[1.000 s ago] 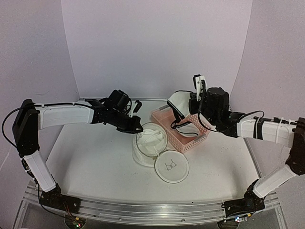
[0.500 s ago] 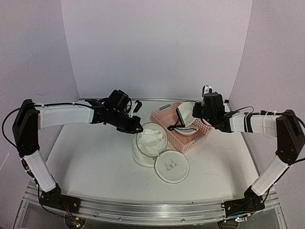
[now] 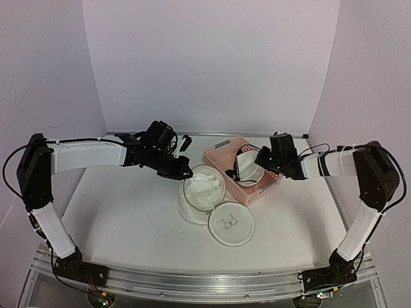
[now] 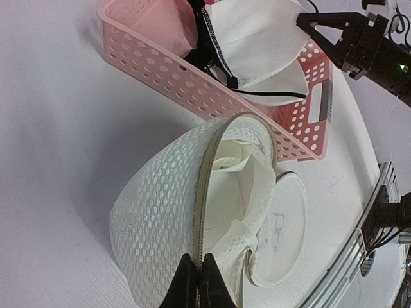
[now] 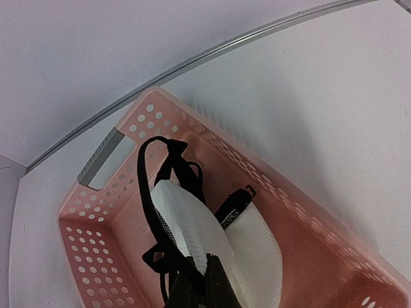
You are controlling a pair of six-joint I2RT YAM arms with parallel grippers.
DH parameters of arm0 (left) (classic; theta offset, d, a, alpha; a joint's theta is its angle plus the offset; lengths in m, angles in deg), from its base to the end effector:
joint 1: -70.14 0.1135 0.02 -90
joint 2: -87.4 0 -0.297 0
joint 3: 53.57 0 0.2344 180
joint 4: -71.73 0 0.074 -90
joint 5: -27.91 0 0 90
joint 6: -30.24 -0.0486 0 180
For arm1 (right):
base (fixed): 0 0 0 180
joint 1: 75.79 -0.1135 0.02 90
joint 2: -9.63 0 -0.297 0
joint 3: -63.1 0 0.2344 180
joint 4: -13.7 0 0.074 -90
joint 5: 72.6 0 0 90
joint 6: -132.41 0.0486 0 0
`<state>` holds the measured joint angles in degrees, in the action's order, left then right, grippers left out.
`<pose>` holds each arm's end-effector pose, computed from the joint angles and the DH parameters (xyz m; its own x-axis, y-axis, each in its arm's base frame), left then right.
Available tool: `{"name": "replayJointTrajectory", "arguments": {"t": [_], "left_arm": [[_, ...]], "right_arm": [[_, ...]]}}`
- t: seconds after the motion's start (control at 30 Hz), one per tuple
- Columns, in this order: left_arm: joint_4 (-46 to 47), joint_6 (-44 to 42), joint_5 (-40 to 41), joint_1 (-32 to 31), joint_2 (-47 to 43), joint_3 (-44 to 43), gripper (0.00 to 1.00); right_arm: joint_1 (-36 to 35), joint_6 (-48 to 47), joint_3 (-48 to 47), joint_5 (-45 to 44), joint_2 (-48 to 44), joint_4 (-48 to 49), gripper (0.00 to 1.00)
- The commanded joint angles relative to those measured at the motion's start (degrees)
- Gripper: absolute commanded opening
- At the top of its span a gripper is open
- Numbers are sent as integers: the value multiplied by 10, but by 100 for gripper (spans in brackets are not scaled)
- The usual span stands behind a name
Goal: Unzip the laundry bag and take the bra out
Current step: Place the bra in the bin.
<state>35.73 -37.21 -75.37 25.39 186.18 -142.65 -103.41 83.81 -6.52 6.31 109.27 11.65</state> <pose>0.2628 -0.2762 0.2807 -0.7759 0.2436 -0.5820 0.5431 0.7273 -0.4197 0.3373 0.1659 0.2244 -0.5582 0.4403 -0.7032 0.0782 0.8717 0.4838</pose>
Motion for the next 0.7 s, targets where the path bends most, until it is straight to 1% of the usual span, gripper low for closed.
{"name": "replayJointTrajectory", "arguments": {"t": [0.0,0.13,0.3,0.37,0.47,0.67], "left_arm": [[-5,-6,3,-2,-17,-6,0],[-5,-7,4,-2,-19,-5,0],[-5,-7,4,-2,-18,-8,0],[-5,-7,4,-2,-18,-9,0],[-5,-6,6,-3,-20,-7,0],[-5,-6,13,-2,-25,-4,0]], "right_arm": [[1,54,12,26,11,37,0],[2,55,32,17,-1,40,1],[2,41,44,0,-29,35,25],[1,35,50,-8,-44,30,31],[1,23,56,-14,-67,19,36],[1,-12,65,-3,-125,-14,41]]}}
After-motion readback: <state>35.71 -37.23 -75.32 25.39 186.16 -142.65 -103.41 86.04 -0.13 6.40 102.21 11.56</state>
